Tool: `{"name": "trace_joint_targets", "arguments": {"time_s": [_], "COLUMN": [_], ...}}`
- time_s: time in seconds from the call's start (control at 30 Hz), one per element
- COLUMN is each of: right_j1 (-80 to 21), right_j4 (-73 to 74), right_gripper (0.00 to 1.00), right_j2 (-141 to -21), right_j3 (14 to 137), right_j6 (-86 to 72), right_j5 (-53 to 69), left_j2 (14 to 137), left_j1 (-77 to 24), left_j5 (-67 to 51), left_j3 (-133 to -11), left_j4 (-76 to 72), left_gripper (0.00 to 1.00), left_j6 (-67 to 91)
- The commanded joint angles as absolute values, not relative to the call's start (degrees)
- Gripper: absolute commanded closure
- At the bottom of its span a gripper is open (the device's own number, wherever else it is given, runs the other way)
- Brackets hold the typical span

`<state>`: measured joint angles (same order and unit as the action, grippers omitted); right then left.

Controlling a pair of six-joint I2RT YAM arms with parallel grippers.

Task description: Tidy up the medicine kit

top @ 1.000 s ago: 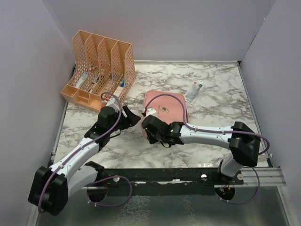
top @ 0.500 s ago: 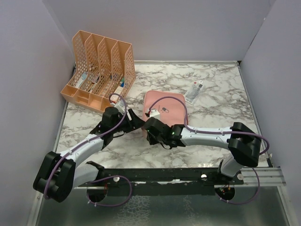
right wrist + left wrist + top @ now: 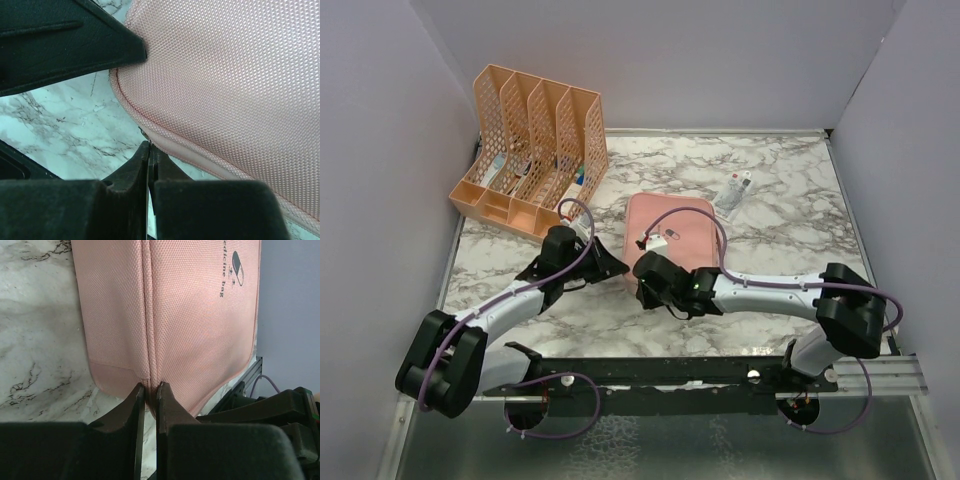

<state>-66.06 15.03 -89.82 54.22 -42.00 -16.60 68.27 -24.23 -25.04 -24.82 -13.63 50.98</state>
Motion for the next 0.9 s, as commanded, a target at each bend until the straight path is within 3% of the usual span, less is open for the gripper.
{"name": "trace_joint_targets", "arguments": {"time_s": [0.0,0.6,0.87], "right_j1": [-66.6,-66.1,-66.2], "right_j4": [18.4,30.4,21.0], "right_gripper": [0.99,0.99,0.99], "right_j2": [-87.2,-74.4,-73.3], "right_j3": [53.7,44.6,42.5], "right_j6": [-43.9,-51.0,-42.8], "right_j5": [-18.8,-24.8,-20.7], "left_j2": [68.4,68.1,68.4], "left_j1": [-23.9,-22.4,-22.3], "left_j5": [-22.6,-19.9,-22.5], "left_j3": [-26.6,-30.1,-30.6], "left_j4": [-12.2,-7.6,-8.3], "left_gripper": [1.0,1.0,1.0], "left_j6": [48.6,45.9,46.3]}}
